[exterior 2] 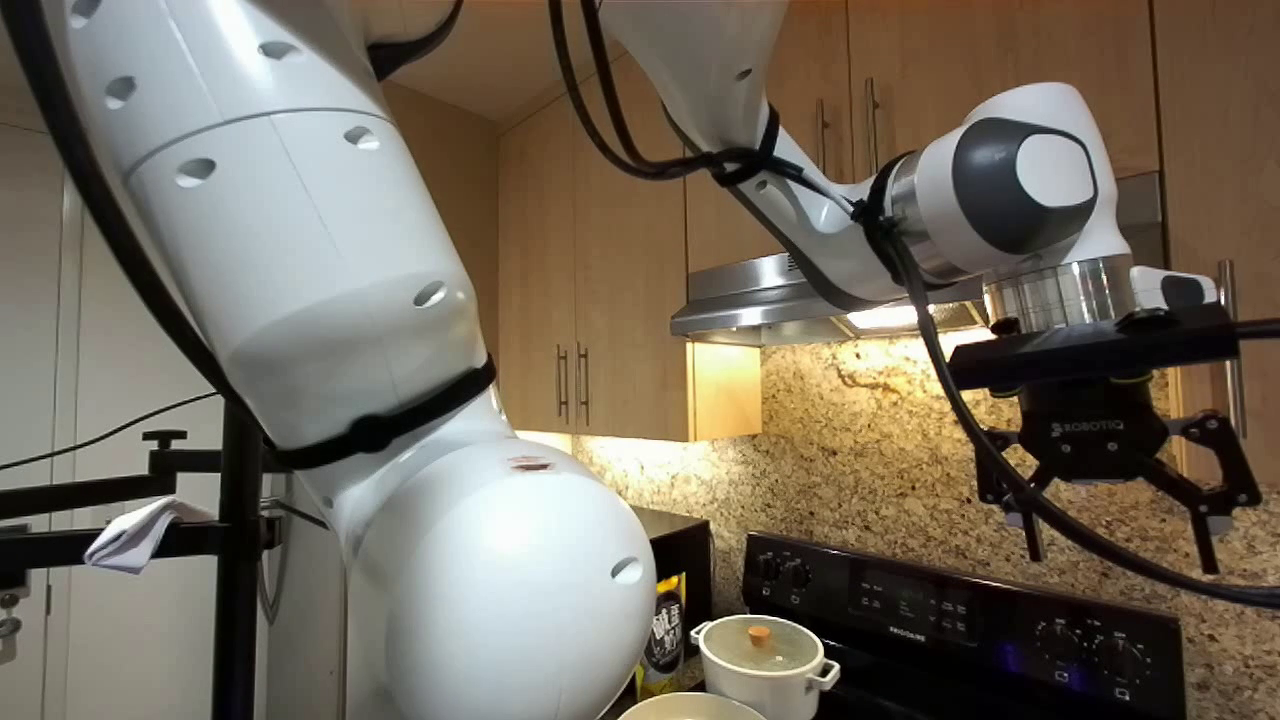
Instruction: Turn off the stove hood light
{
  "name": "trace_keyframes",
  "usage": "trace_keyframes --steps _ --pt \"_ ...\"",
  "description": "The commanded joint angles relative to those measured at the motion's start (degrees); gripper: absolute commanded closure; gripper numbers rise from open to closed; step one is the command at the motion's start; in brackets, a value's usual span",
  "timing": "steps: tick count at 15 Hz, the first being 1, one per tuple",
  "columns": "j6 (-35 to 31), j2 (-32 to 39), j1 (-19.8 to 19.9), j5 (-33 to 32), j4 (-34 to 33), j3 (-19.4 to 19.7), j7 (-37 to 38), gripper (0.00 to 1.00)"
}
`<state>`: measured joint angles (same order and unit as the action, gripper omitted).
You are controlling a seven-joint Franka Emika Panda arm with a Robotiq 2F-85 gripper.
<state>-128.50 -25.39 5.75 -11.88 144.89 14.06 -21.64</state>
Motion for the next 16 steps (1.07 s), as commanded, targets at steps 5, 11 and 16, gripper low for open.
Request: trace_keyframes --steps 5,11,16 --pt "-7.3 0.2 1.2 -0.4 1.0 -0.8 1.1 0.00" --pt "-14.9 0.2 0.3 0.3 2.2 0.2 -1.8 0.00" --pt "-11.5 -5.2 -0.5 0.9 -3.7 2.6 -8.8 0.00"
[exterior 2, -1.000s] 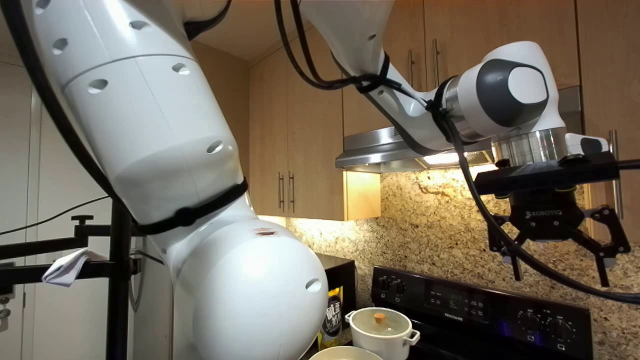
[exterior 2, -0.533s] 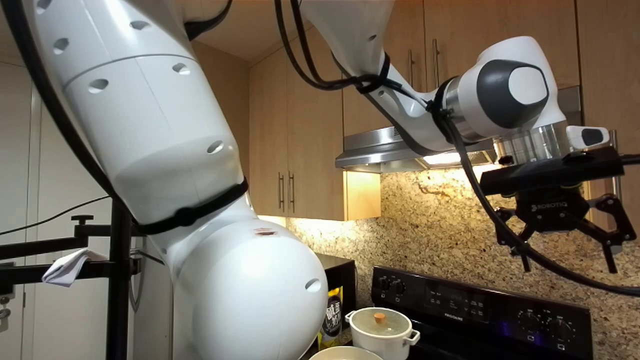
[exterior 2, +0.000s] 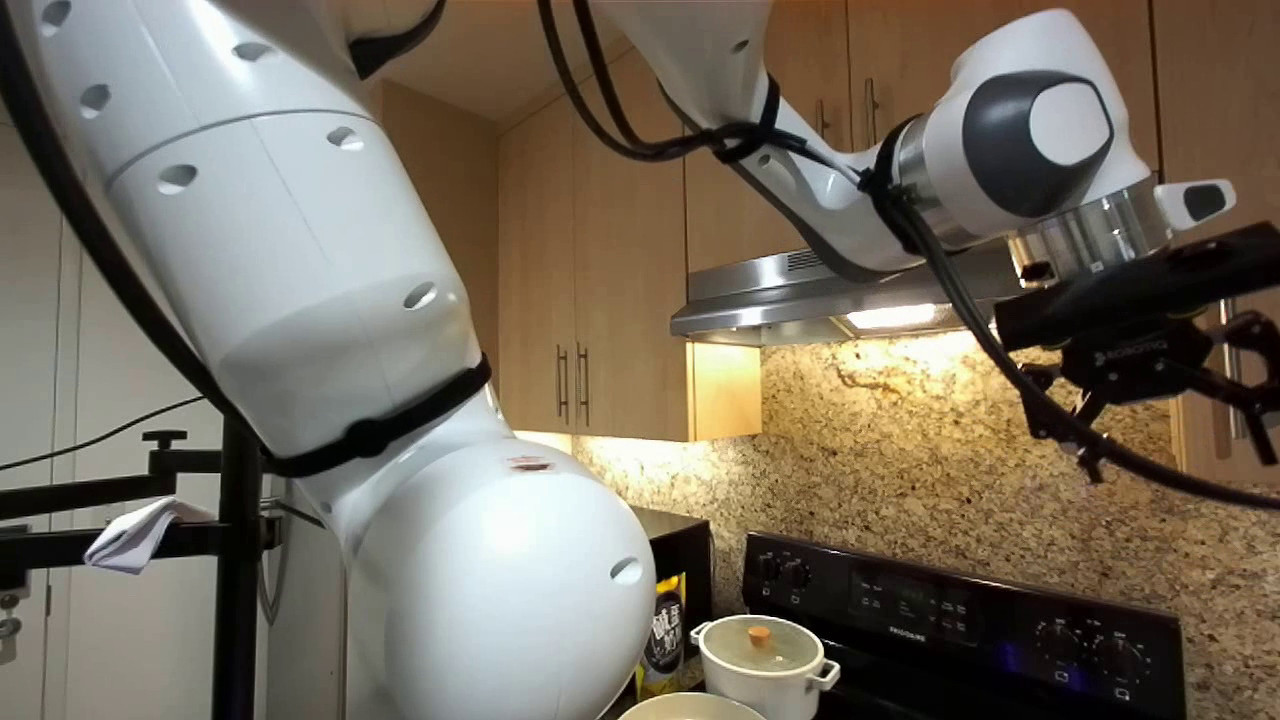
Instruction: Turn off the stove hood light
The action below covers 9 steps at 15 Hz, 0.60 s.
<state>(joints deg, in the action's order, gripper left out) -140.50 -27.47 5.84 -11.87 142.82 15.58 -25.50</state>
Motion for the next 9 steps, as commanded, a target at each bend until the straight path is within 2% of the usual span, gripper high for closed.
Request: trace_keyframes --steps 1,5,9 --pt "0.5 -3.7 -0.9 1.0 -2.5 1.3 -5.9 0.00" --pt "-0.1 -4.3 -3.0 0.5 -6.2 1.2 -9.7 0.00" --pt "-2.2 -2.1 -7.1 0.7 -10.5 0.1 -12.5 0.00"
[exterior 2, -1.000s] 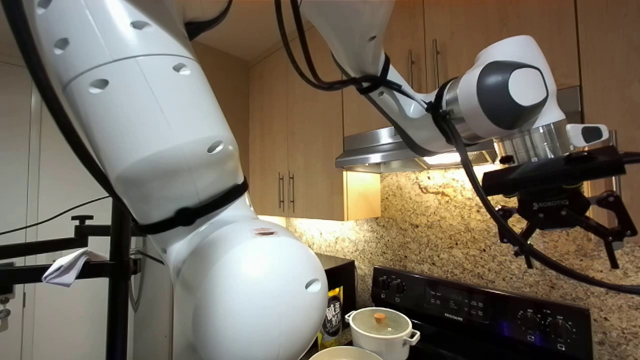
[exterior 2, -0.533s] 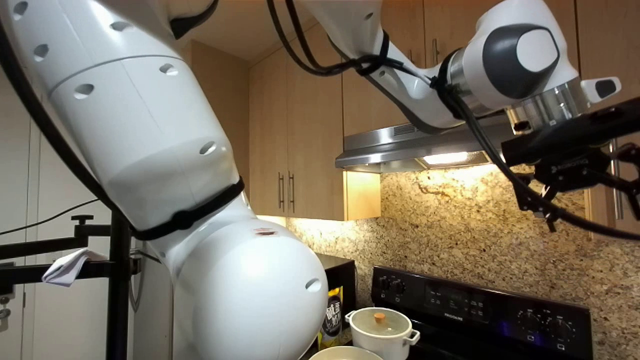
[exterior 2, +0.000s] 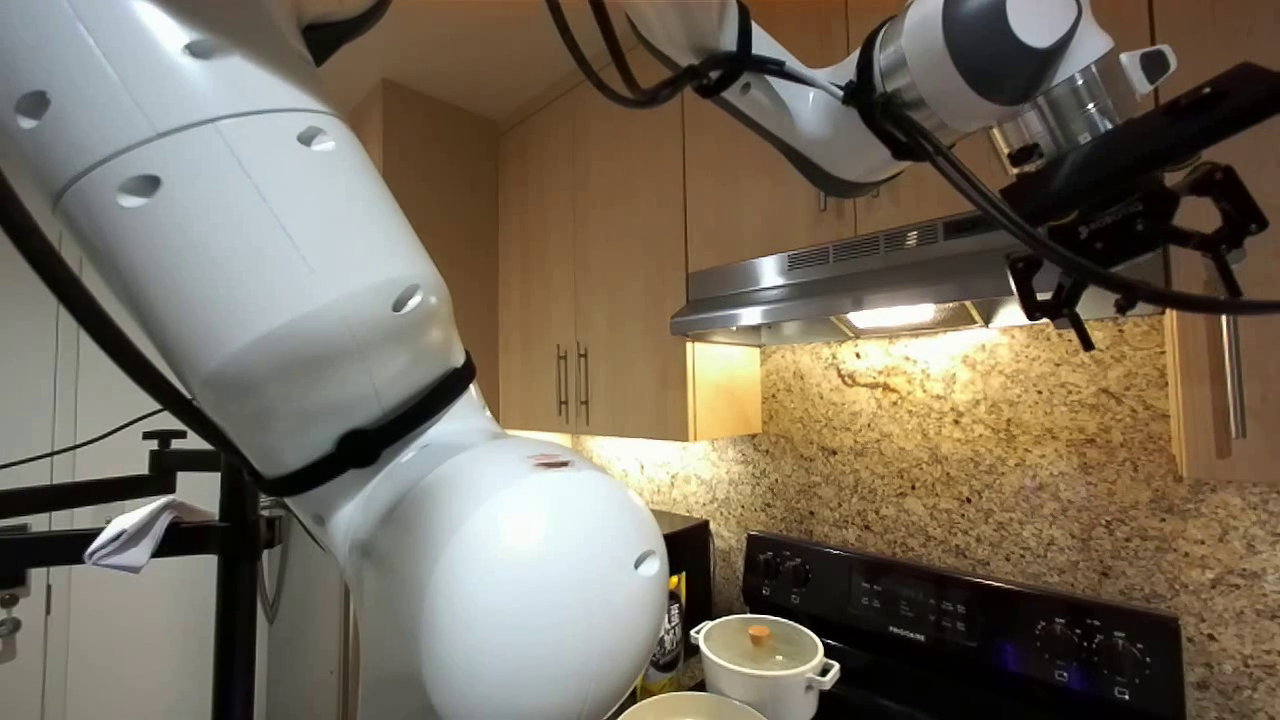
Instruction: Turn off the stove hood light
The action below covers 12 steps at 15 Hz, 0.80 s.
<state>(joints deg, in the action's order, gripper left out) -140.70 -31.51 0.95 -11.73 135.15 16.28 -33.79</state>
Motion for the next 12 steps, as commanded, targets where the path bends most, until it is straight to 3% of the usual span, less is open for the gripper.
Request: trace_keyframes --steps 1,6,7,12 --pt "-2.5 2.6 -3.3 0.5 -4.2 -1.0 -5.3 0.00" --pt "-8.3 3.0 -7.0 0.4 -7.7 -2.7 -11.7 0.00" --pt "-5.7 2.8 -5.2 0.9 -6.8 -3.5 -8.2 0.00" --pt "-5.7 2.9 -5.2 1.0 -7.1 -3.7 -8.2 0.00"
